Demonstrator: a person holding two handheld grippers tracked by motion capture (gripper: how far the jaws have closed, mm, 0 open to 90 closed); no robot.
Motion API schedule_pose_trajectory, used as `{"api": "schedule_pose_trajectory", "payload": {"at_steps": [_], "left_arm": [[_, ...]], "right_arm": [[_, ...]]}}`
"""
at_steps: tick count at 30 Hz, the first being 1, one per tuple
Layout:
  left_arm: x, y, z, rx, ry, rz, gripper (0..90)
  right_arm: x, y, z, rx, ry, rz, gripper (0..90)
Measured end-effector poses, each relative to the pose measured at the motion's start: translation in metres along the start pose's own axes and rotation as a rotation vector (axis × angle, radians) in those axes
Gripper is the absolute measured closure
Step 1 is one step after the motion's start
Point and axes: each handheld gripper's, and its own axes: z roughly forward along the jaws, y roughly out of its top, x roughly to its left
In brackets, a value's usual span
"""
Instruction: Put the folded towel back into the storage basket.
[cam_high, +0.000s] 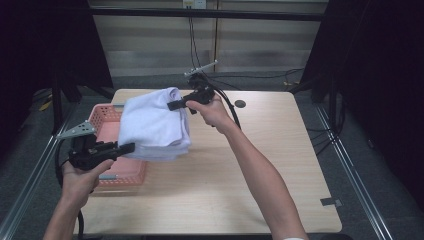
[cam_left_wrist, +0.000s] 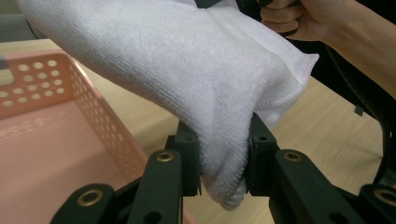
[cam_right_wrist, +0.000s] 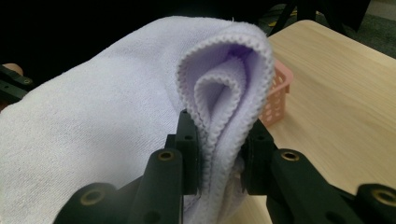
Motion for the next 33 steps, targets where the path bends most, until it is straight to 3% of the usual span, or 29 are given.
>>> {"api": "schedule_pose_trajectory", "payload": {"at_steps": [8,17,22,24,27,33], "left_arm": [[0.015,-0.005,-0.019,-0.042,0.023,-0.041,72.2],[0.028,-0.006,-0.047,-0.064,0.067,-0.054,72.2],[0.042,-0.009,-0.061,-0.080,0.091,-0.072,72.1],[0.052,-0.011,-0.072,-0.090,0.119,-0.092,72.2],[0.062,-0.018,-0.079,-0.075,0.149,-0.112,72.2],[0.078,-0.036,-0.076,-0.027,0.184,-0.140,72.2]], "right_arm": [[0.011,0.015,0.021,0.024,0.003,-0.003,73.2],[0.023,0.033,0.048,0.035,0.022,-0.001,73.2],[0.030,0.043,0.070,0.040,0.020,0.012,73.2],[0.036,0.045,0.086,0.052,0.005,0.018,73.3],[0.040,0.045,0.099,0.048,0.017,0.016,73.3],[0.040,0.038,0.122,0.067,-0.004,0.021,73.5]]}}
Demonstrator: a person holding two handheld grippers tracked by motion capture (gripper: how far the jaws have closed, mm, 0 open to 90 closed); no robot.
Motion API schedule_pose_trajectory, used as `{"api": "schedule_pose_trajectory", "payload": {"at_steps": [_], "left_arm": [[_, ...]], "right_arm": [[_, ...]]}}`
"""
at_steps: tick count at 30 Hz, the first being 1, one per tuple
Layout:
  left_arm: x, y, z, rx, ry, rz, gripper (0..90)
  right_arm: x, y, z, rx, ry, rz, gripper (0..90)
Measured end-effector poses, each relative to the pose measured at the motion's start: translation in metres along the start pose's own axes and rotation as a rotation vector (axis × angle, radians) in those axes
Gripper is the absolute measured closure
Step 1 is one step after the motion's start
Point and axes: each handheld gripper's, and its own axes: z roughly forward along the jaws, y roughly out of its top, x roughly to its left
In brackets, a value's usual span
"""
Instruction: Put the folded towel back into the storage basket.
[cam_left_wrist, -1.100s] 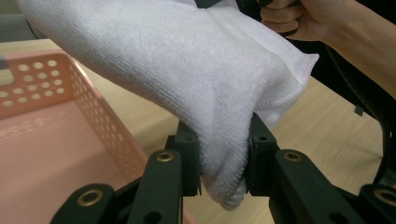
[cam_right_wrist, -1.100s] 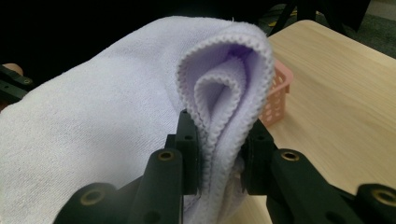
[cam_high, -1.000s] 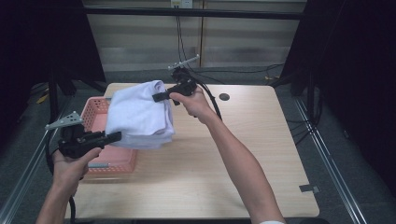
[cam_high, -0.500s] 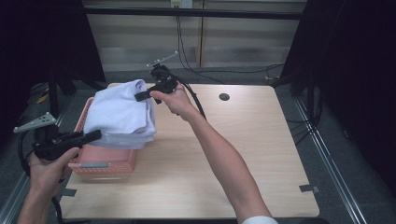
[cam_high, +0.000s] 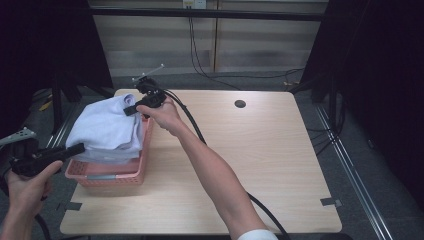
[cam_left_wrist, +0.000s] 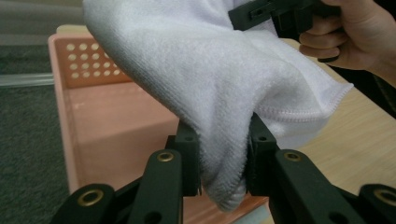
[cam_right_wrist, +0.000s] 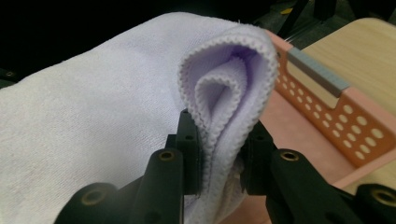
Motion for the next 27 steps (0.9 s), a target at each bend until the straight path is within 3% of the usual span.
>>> {"api": "schedule_pose_trajectory", "payload": {"at_steps": [9,12,14,16,21,22,27], "left_arm": [[0.016,-0.019,0.005,0.067,0.047,-0.025,72.2],[0.017,-0.023,0.005,0.081,0.048,-0.026,71.9],[0.017,-0.026,0.008,0.083,0.060,-0.037,71.9],[0.013,-0.028,0.014,0.121,0.088,-0.019,71.9],[0.011,-0.028,0.022,0.153,0.099,0.000,70.1],[0.011,-0.029,0.025,0.162,0.119,0.000,70.1],[0.015,-0.028,0.028,0.173,0.130,-0.016,69.9]], "right_arm": [[-0.003,-0.016,0.025,0.005,-0.012,0.012,73.5],[-0.002,-0.020,0.031,0.026,-0.022,-0.004,73.4],[-0.003,-0.024,0.035,0.026,-0.013,0.017,73.5],[-0.005,-0.027,0.039,0.029,-0.020,0.019,73.4],[-0.016,-0.039,0.049,0.056,-0.043,0.037,73.1],[-0.017,-0.041,0.051,0.056,-0.049,0.039,73.1],[-0.019,-0.043,0.056,0.056,-0.053,0.057,72.9]]}}
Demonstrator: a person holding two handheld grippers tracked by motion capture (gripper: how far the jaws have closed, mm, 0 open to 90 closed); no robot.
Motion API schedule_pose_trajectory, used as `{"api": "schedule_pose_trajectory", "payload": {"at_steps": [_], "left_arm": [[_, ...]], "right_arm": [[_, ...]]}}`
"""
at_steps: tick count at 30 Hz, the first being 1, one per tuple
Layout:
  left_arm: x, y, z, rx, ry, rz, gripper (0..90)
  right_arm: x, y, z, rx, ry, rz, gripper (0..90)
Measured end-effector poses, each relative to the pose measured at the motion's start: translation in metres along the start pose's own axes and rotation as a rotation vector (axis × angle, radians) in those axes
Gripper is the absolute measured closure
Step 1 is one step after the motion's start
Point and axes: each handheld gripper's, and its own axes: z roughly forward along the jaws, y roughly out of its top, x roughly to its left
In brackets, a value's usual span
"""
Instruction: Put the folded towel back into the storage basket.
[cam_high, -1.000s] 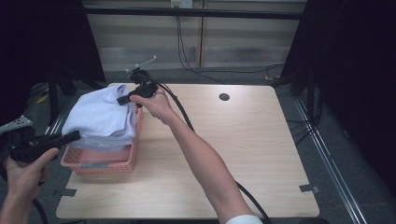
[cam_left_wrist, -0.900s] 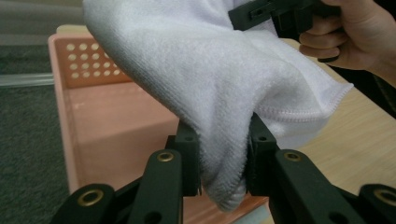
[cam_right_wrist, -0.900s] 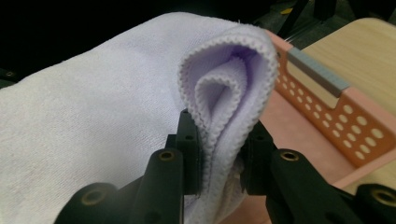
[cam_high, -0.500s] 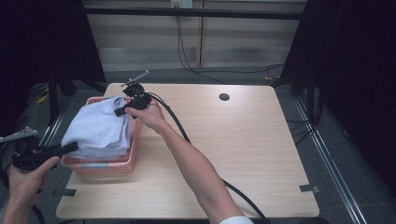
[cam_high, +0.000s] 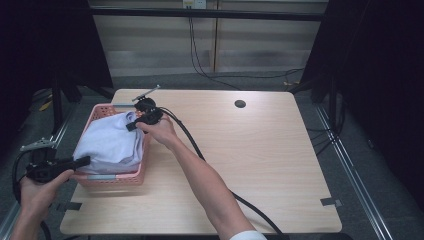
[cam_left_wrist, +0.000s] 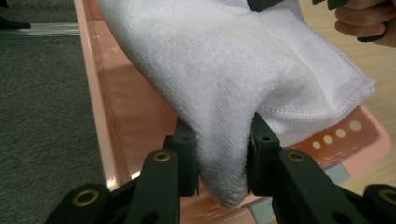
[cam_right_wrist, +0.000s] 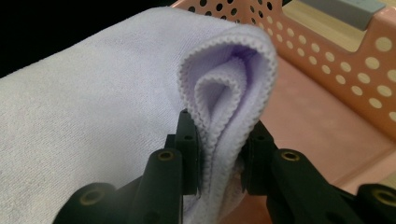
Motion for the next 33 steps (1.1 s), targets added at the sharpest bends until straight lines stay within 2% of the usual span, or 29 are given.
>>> {"api": "schedule_pose_trajectory", "payload": {"at_steps": [2,3,4,5,6,7,9,10,13,14,15,17,19,20,21,23,24,25,27,31,32,33], "left_arm": [[0.001,-0.002,0.002,0.008,0.017,-0.019,61.2],[0.001,-0.002,0.002,0.008,0.017,-0.019,56.0],[0.003,-0.005,0.001,0.000,0.005,-0.043,54.6],[0.003,-0.006,0.001,0.005,0.008,-0.037,53.0],[0.002,-0.008,0.001,0.000,0.010,-0.034,49.4],[0.002,-0.008,0.001,0.000,0.010,-0.034,45.6],[-0.001,-0.009,0.000,-0.013,0.017,-0.035,43.3],[-0.003,-0.006,-0.003,-0.043,0.006,-0.034,38.9],[-0.008,-0.002,-0.006,-0.052,0.007,-0.024,38.1],[-0.015,0.001,-0.006,-0.051,-0.006,0.007,38.2],[-0.015,0.001,-0.006,-0.051,-0.006,0.007,39.0],[-0.025,0.004,-0.004,-0.047,-0.017,0.033,44.3],[-0.029,0.005,-0.003,-0.051,-0.023,0.038,46.9],[-0.037,0.006,-0.001,-0.055,-0.030,0.042,48.7],[-0.037,0.006,-0.001,-0.055,-0.030,0.042,50.1],[-0.046,0.007,0.002,-0.059,-0.046,0.072,51.9],[-0.057,0.008,0.006,-0.063,-0.057,0.093,52.1],[-0.057,0.008,0.006,-0.063,-0.057,0.093,52.5],[-0.069,0.009,0.011,-0.078,-0.079,0.104,51.5],[-0.097,0.012,0.025,-0.077,-0.095,0.138,45.3],[-0.113,0.013,0.033,-0.078,-0.112,0.167,44.0],[-0.113,0.013,0.033,-0.078,-0.112,0.167,42.4]], "right_arm": [[0.000,-0.002,0.003,-0.001,-0.003,-0.011,66.0],[0.000,-0.002,0.003,-0.001,-0.003,-0.011,66.0],[-0.002,-0.004,0.004,-0.003,-0.024,-0.011,48.5],[-0.003,-0.004,0.003,-0.005,-0.021,0.003,43.5],[-0.004,-0.005,0.002,-0.012,-0.030,-0.020,42.1],[-0.004,-0.005,0.002,-0.012,-0.030,-0.020,42.1],[-0.004,-0.006,0.000,-0.016,-0.020,-0.039,38.6],[-0.005,-0.006,-0.003,-0.019,-0.030,-0.033,37.5],[-0.006,-0.006,-0.006,-0.035,-0.014,-0.033,37.2],[-0.007,-0.005,-0.013,-0.054,-0.009,-0.044,37.5],[-0.007,-0.005,-0.013,-0.054,-0.009,-0.044,37.5],[-0.008,-0.005,-0.028,-0.085,0.002,-0.064,39.4],[-0.009,-0.008,-0.041,-0.109,0.006,-0.075,40.4],[-0.010,-0.009,-0.048,-0.122,0.010,-0.079,40.6],[-0.010,-0.009,-0.048,-0.122,0.010,-0.079,40.6],[-0.013,-0.017,-0.068,-0.137,0.001,-0.094,41.0],[-0.014,-0.021,-0.074,-0.140,0.000,-0.097,40.9],[-0.014,-0.021,-0.074,-0.140,0.000,-0.097,40.9],[-0.017,-0.034,-0.095,-0.155,-0.010,-0.113,40.4],[-0.021,-0.048,-0.114,-0.159,-0.017,-0.123,39.4],[-0.024,-0.057,-0.128,-0.166,-0.027,-0.122,38.7],[-0.025,-0.062,-0.135,-0.176,-0.026,-0.118,38.4]]}}
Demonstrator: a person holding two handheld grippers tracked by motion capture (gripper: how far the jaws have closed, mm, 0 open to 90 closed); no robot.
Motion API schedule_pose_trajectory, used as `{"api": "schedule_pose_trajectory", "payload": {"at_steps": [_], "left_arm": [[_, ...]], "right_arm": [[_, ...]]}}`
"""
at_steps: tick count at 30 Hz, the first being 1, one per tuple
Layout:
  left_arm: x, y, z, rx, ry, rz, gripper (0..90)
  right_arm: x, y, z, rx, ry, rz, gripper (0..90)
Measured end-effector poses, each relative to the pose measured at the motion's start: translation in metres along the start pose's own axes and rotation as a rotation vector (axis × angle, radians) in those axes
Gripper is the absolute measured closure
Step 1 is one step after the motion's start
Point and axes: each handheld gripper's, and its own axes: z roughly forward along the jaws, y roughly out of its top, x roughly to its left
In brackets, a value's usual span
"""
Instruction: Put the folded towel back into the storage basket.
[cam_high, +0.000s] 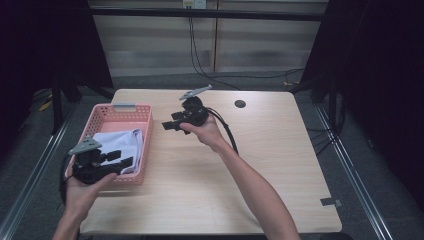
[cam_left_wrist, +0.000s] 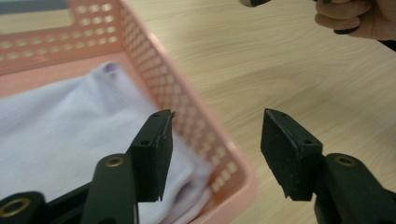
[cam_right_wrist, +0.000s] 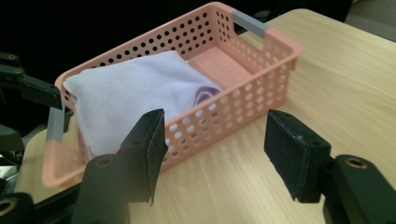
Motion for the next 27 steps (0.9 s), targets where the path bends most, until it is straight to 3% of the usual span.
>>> {"api": "schedule_pose_trajectory", "payload": {"at_steps": [1,2,3,4,6,8,9,12,14,18,19,20,21,22,23,25,26,27], "left_arm": [[-0.016,0.003,0.012,0.009,-0.024,0.026,41.3],[-0.016,0.003,0.012,0.009,-0.024,0.026,40.6],[-0.031,0.004,0.023,0.014,-0.046,0.051,39.5],[-0.031,0.004,0.023,0.014,-0.046,0.051,38.9],[-0.050,0.005,0.041,0.026,-0.080,0.072,39.0],[-0.056,0.005,0.046,0.027,-0.092,0.081,38.4],[-0.065,0.005,0.056,0.034,-0.136,0.115,38.3],[-0.073,0.005,0.063,0.046,-0.134,0.128,38.3],[-0.080,0.004,0.069,0.044,-0.131,0.124,34.3],[-0.089,-0.001,0.077,0.063,-0.125,0.090,32.7],[-0.095,-0.007,0.078,0.074,-0.110,0.089,33.1],[-0.095,-0.007,0.078,0.074,-0.110,0.089,33.3],[-0.100,-0.014,0.077,0.083,-0.117,0.099,32.7],[-0.100,-0.014,0.077,0.083,-0.117,0.099,32.2],[-0.102,-0.018,0.077,0.091,-0.121,0.094,31.6],[-0.108,-0.030,0.076,0.119,-0.125,0.104,30.3],[-0.108,-0.030,0.076,0.119,-0.125,0.104,29.8],[-0.110,-0.038,0.076,0.137,-0.124,0.113,29.8]], "right_arm": [[-0.001,-0.004,-0.008,-0.004,-0.004,-0.001,38.0],[-0.002,-0.009,-0.016,-0.011,-0.012,0.000,37.3],[-0.003,-0.014,-0.024,-0.017,-0.016,0.001,37.2],[-0.003,-0.020,-0.031,-0.018,-0.018,0.002,37.2],[-0.005,-0.031,-0.047,-0.030,-0.033,0.002,36.4],[-0.006,-0.037,-0.054,-0.033,-0.037,0.002,36.6],[-0.006,-0.048,-0.068,-0.034,-0.052,0.001,36.5],[-0.006,-0.059,-0.083,-0.045,-0.056,0.011,36.6],[-0.004,-0.077,-0.105,-0.035,-0.084,0.007,36.7],[-0.003,-0.096,-0.128,-0.041,-0.111,0.016,36.8],[0.000,-0.109,-0.143,-0.048,-0.120,0.025,36.8],[0.000,-0.109,-0.143,-0.048,-0.120,0.025,36.8],[0.003,-0.121,-0.158,-0.043,-0.142,0.021,37.0],[0.003,-0.121,-0.158,-0.043,-0.142,0.021,37.0],[0.006,-0.134,-0.172,-0.049,-0.156,0.039,36.9],[0.011,-0.148,-0.186,-0.059,-0.172,0.054,36.9],[0.011,-0.148,-0.186,-0.059,-0.172,0.054,36.9],[0.017,-0.163,-0.198,-0.055,-0.194,0.066,36.8]]}}
